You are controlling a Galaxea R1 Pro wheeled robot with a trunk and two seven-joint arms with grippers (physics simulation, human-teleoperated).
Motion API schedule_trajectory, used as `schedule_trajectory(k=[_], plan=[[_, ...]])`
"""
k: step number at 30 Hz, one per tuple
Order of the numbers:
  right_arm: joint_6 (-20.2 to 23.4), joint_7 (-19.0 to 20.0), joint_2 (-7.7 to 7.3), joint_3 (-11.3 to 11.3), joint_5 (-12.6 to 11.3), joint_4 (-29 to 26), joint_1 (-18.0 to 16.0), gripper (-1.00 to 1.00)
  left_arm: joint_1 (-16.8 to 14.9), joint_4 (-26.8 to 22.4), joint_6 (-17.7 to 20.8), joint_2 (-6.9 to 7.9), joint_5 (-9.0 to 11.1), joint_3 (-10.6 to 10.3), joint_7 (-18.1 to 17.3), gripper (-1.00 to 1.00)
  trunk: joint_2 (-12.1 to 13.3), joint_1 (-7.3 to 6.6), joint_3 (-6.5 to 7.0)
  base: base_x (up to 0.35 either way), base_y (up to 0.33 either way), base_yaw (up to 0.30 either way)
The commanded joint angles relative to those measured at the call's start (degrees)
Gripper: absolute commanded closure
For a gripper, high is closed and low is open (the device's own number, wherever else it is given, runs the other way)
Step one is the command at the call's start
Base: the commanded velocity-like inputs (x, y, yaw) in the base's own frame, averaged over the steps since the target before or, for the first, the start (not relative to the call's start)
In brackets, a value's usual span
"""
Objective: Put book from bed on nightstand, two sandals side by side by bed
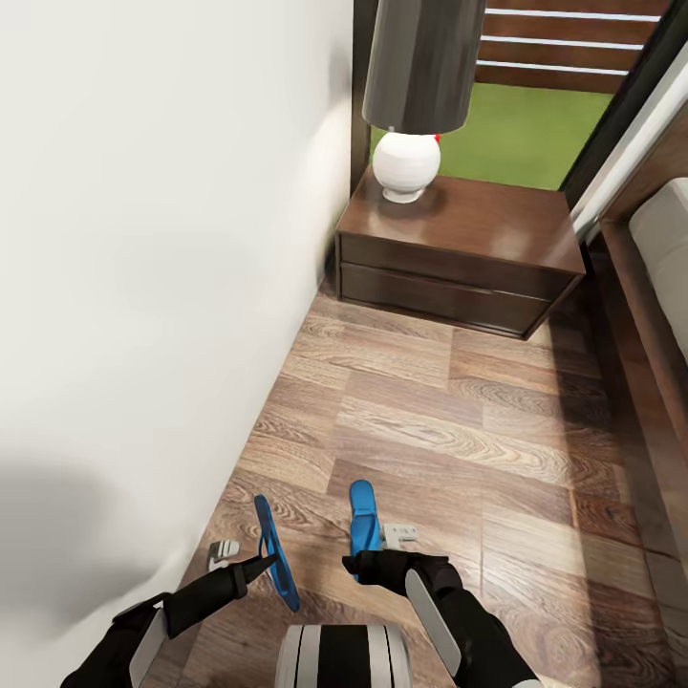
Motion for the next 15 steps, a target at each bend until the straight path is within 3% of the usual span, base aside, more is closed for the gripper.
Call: schedule_trajectory(k=[1,8,15], plan=[[0.24,-0.07,0.0,0.01,-0.13,-0.06,-0.02,-1.0,-0.02,0.01,0.6,0.0,0.27,0.08,-0.23,1.0,-0.01,-0.01,-0.03,0.0,0.0,0.0],[0.24,-0.07,0.0,0.01,-0.13,-0.06,-0.02,-1.0,-0.02,0.01,0.6,0.0,0.29,0.08,-0.13,1.0,-0.01,-0.01,-0.03,0.013,0.0,0.0],[0.24,-0.07,0.0,0.01,-0.13,-0.06,-0.02,-1.0,-0.02,0.01,0.55,0.0,0.32,0.08,-0.27,1.0,-0.01,-0.01,-0.03,0.173,0.0,0.0]])
